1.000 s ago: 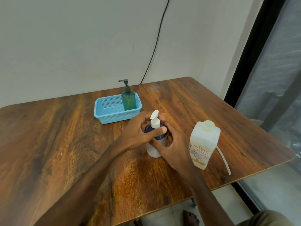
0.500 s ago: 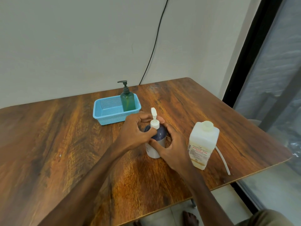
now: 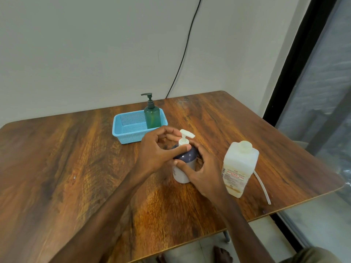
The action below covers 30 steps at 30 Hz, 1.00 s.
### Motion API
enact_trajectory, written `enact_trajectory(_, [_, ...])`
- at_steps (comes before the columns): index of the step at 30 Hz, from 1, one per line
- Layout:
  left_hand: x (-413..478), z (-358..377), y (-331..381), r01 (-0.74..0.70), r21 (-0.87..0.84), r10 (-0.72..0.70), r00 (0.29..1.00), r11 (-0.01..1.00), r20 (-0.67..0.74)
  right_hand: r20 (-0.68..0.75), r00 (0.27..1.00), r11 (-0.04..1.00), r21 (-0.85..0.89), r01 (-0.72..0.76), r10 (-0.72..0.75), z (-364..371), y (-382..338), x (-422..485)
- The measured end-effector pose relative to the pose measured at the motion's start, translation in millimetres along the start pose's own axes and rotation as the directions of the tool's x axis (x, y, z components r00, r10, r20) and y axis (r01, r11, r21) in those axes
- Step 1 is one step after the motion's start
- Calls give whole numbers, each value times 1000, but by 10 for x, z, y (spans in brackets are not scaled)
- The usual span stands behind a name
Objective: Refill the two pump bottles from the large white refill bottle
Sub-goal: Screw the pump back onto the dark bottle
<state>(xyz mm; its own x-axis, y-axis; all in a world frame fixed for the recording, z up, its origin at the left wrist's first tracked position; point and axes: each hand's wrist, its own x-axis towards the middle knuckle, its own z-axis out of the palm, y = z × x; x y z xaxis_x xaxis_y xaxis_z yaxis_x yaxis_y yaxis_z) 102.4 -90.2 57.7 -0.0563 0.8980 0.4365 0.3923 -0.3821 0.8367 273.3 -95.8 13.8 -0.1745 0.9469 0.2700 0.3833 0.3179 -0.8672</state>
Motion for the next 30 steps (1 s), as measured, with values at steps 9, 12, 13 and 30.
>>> enact_trajectory(9, [14, 97, -19, -10, -67, 24, 977, 998, 211, -5, 1000, 999, 37, 2, -2, -4, -39, -7])
enact_trajectory(12, [-16, 168, -5, 0, 58, -6, 994, 998, 106, -2, 1000, 1000, 23, 2, -2, -15, -30, -5])
enact_trajectory(13, [-28, 173, -3, 19, 79, -22, 999, 997, 31, -3, 1000, 1000, 15, 1, 0, -14, -22, -4])
enact_trajectory(30, [-69, 138, -42, -42, 119, 49, 997, 992, -58, -16, 1000, 1000, -7, -16, 16, -5, -52, -15])
